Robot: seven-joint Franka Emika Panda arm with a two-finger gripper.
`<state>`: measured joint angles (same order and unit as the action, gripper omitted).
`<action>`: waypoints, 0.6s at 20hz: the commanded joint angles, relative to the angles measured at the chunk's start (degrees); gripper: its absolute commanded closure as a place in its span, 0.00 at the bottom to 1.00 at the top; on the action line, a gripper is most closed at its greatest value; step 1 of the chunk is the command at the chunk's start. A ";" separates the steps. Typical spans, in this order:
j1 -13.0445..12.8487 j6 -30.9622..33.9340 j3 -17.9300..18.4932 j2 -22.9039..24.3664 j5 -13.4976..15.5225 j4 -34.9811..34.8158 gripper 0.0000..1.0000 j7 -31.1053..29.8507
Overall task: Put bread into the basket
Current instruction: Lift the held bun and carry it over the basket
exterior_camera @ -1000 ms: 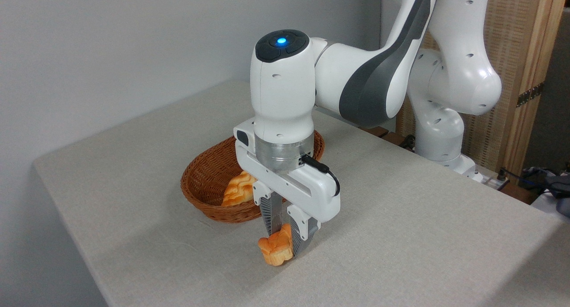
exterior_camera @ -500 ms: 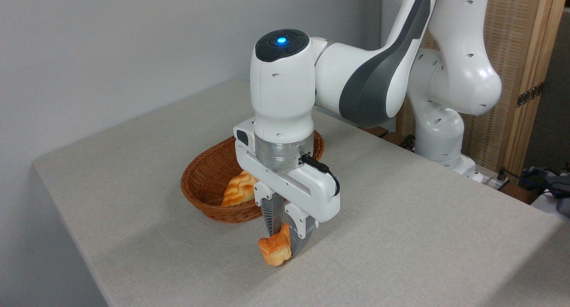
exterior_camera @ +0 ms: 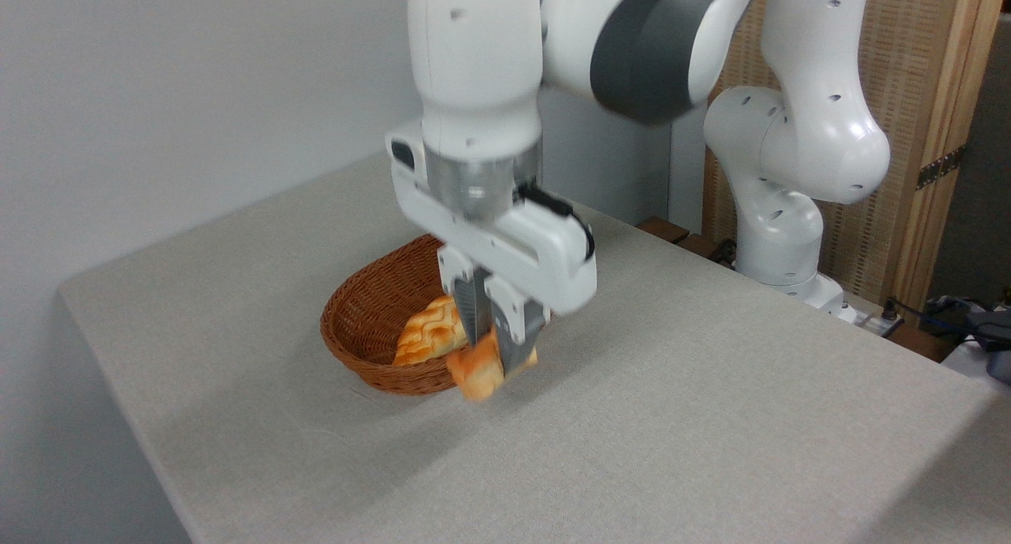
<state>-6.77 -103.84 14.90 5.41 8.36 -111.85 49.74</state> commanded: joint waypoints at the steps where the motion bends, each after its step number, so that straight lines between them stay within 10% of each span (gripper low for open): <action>1: -0.26 6.44 -2.58 3.46 4.55 1.12 0.78 -0.52; 6: -1.05 10.50 -9.17 9.35 6.40 -5.45 0.75 -0.61; 10: -7.54 6.64 -11.73 9.54 5.97 -10.91 0.71 -0.70; 12: -9.13 5.14 -11.82 9.36 5.71 -13.03 0.54 -0.18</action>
<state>-13.10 -95.57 2.53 13.67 14.01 -120.52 49.08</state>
